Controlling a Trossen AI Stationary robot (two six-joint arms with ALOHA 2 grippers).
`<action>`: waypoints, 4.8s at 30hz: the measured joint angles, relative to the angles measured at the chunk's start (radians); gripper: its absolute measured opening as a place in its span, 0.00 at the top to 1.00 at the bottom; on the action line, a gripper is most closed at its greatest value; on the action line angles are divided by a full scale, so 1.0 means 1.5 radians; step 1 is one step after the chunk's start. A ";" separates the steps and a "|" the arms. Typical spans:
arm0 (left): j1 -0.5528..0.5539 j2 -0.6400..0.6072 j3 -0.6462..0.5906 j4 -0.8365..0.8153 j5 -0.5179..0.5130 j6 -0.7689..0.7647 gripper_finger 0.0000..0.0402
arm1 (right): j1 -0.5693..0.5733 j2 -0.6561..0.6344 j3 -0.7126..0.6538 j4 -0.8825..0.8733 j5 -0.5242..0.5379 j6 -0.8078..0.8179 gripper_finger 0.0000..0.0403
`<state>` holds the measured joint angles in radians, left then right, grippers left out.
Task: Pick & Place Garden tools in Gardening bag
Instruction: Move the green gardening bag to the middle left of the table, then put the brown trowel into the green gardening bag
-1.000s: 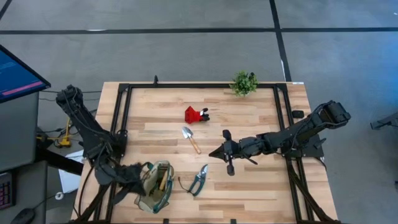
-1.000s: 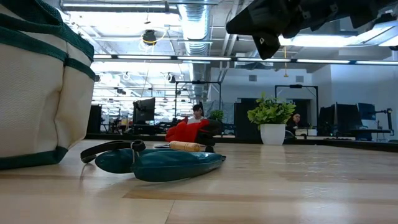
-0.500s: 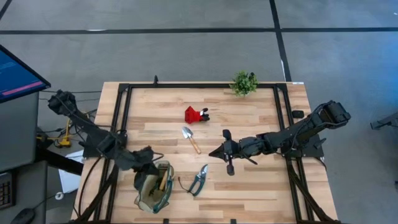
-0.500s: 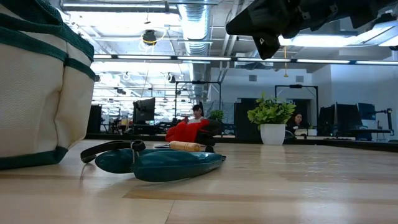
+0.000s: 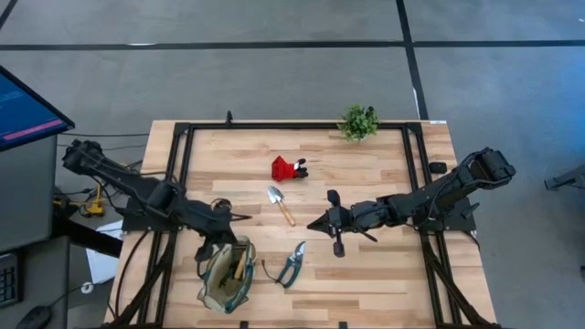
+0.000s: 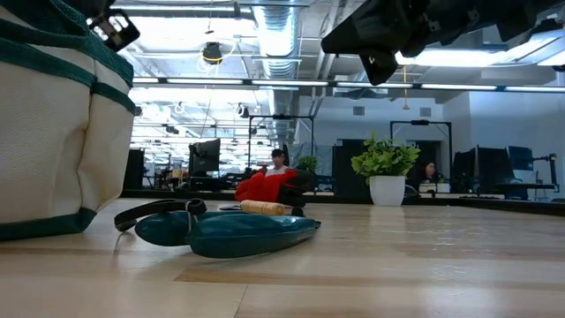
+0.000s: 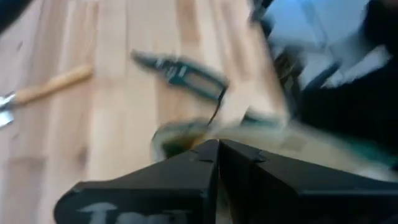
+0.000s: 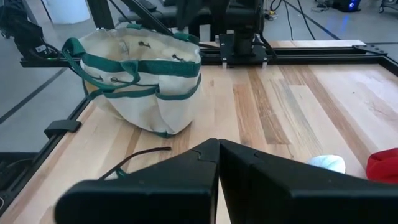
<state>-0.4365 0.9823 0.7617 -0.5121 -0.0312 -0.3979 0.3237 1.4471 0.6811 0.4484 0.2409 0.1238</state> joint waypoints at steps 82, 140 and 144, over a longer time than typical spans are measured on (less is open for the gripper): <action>0.393 0.113 -0.002 -0.052 -0.314 0.209 1.00 | -0.020 0.000 0.000 -0.032 0.023 0.005 1.00; 0.082 -0.190 -0.061 0.099 -0.102 0.194 1.00 | -0.017 0.178 0.074 -0.024 0.076 0.184 1.00; 0.009 -0.188 -0.100 0.178 -0.104 0.238 1.00 | -0.017 0.187 0.112 -0.058 0.040 0.142 1.00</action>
<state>-0.4232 0.6999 0.6123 -0.2452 -0.1874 -0.0411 0.2985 1.7276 0.8491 0.3610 0.3009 0.3363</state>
